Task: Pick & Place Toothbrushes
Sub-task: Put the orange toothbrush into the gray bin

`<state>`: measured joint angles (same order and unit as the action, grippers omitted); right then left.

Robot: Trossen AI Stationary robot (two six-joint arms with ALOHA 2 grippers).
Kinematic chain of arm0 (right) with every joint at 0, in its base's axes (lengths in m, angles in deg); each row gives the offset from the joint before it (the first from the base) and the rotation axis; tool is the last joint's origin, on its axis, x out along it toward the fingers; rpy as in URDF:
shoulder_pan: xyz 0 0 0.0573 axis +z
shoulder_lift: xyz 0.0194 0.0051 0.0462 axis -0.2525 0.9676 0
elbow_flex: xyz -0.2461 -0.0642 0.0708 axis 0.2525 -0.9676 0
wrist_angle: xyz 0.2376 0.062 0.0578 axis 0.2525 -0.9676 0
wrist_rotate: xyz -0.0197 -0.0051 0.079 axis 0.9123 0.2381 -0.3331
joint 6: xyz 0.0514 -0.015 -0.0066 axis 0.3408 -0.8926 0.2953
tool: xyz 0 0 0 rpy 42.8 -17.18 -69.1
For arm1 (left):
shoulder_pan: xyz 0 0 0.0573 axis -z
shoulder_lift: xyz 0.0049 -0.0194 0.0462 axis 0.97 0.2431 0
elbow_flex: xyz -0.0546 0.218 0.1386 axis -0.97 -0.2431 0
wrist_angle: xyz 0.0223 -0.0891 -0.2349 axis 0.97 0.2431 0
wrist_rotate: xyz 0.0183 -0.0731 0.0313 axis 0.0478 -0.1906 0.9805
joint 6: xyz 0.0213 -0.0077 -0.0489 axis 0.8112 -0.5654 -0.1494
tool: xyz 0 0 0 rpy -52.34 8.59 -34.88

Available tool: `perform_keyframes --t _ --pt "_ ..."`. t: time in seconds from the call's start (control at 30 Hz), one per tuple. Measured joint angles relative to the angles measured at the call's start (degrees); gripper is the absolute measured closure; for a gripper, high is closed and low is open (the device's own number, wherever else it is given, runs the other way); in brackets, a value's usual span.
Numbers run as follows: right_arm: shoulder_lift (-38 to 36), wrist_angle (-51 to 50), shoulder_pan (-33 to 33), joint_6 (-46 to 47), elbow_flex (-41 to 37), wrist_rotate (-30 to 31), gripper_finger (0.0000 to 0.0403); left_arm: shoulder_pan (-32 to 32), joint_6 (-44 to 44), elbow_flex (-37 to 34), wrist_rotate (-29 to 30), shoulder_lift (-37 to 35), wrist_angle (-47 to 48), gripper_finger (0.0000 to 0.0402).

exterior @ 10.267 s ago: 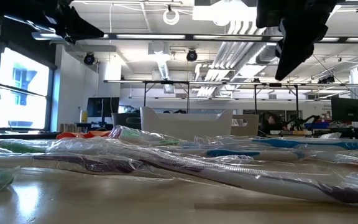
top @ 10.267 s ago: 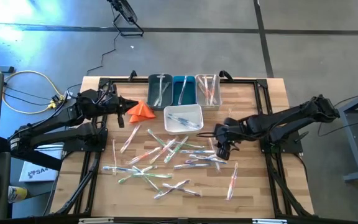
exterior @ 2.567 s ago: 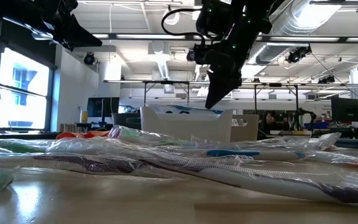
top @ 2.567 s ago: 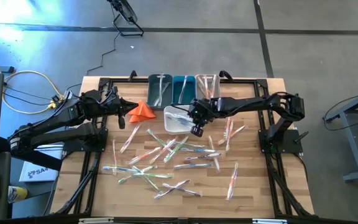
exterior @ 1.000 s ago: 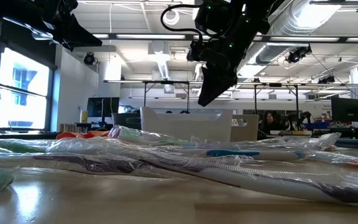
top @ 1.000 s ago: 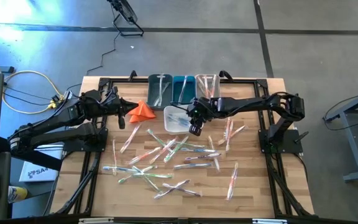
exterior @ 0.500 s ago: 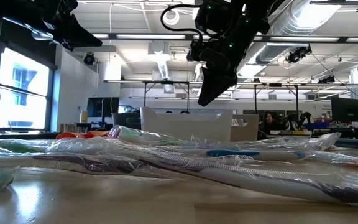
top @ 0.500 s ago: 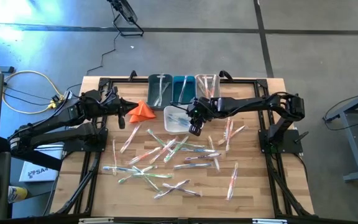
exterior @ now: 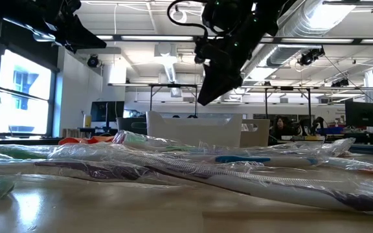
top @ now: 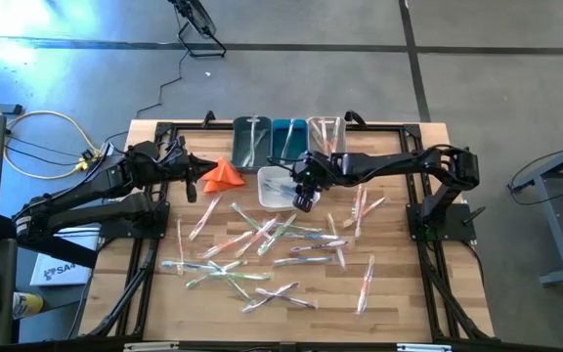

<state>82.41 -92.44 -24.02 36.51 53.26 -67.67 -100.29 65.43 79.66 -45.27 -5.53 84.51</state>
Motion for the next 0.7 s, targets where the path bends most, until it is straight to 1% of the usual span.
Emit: perform_keyframes --t 0.27,0.7 --pt "-0.9 -1.5 0.0 1.0 0.0 0.0 0.0284 0.0 0.0 0.0 0.0 0.0 0.0 0.0394" --pt "-8.5 -5.9 0.1 1.2 0.0 0.4 0.0284 0.0 0.0 0.0 -0.3 0.0 0.0 0.0394"
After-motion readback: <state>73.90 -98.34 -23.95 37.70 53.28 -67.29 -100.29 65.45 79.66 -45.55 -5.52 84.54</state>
